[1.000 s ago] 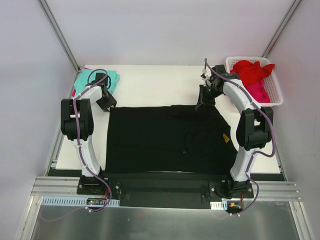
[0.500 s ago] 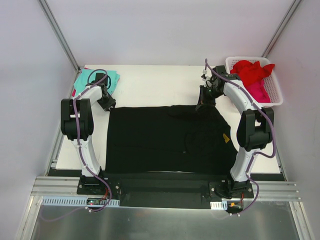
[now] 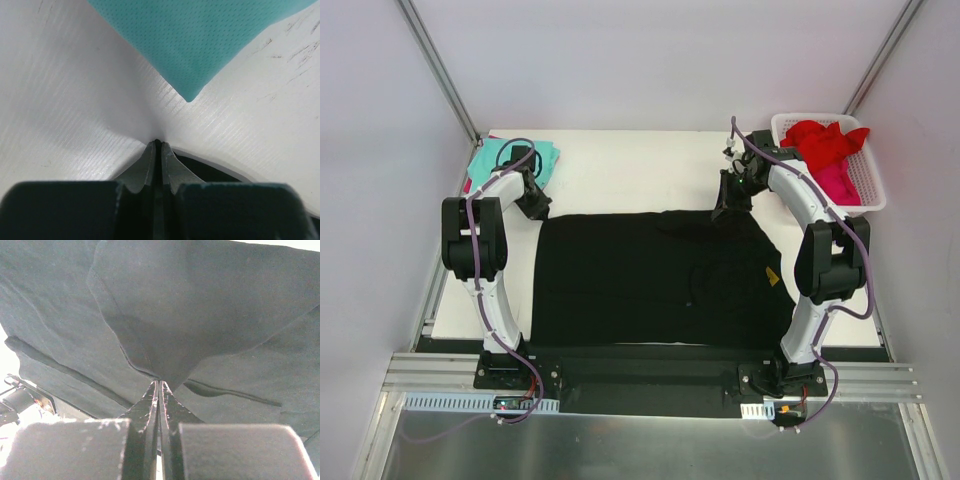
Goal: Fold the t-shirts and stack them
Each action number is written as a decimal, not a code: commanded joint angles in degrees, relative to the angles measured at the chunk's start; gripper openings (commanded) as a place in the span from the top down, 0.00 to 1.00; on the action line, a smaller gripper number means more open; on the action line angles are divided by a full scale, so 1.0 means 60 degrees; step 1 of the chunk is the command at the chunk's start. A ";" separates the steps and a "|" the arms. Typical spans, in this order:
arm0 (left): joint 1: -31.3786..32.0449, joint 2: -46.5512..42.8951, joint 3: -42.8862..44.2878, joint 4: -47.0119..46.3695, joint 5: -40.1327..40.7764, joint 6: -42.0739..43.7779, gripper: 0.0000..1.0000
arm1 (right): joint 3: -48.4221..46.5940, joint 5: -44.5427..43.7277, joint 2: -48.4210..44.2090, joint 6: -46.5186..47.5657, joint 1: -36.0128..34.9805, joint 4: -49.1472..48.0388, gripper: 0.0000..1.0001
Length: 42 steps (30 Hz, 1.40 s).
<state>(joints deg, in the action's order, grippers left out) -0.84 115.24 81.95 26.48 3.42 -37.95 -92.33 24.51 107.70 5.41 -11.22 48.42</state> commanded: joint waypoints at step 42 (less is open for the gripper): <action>-0.0211 0.0891 0.2352 0.0860 0.0045 0.0818 1.00 | -0.4005 0.0119 0.1943 0.0285 0.1006 0.0601 0.99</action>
<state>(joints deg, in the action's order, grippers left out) -0.89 122.69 95.96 30.06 2.02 -34.57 -112.66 25.87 122.54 6.31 -6.17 49.76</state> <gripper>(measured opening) 0.014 0.011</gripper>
